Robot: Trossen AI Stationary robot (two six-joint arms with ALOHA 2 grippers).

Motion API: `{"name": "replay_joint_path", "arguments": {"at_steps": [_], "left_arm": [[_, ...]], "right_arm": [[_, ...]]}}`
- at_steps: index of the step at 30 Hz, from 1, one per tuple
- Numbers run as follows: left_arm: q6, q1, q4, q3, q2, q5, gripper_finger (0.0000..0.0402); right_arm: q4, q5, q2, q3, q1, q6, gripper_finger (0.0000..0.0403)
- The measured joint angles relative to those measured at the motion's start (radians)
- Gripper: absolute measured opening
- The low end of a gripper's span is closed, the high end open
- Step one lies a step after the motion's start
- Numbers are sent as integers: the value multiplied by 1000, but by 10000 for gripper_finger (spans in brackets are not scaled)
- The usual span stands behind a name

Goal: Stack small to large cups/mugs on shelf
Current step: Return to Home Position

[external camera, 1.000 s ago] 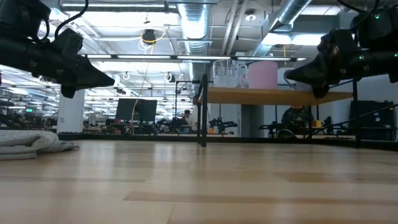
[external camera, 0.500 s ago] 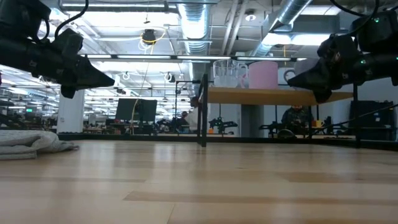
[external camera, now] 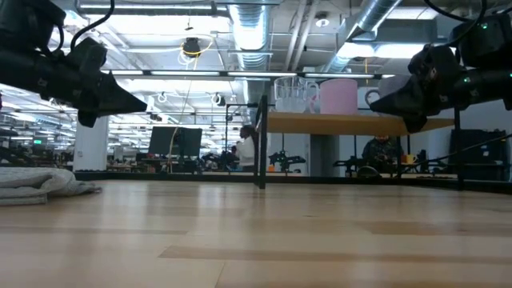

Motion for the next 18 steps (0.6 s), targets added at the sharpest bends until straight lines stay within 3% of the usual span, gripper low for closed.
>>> {"name": "replay_joint_path", "arguments": {"at_steps": [18], "left_arm": [[-58, 0, -120, 0, 10, 3, 0]], "right_arm": [[3, 4, 1, -1, 0, -13, 11]]}}
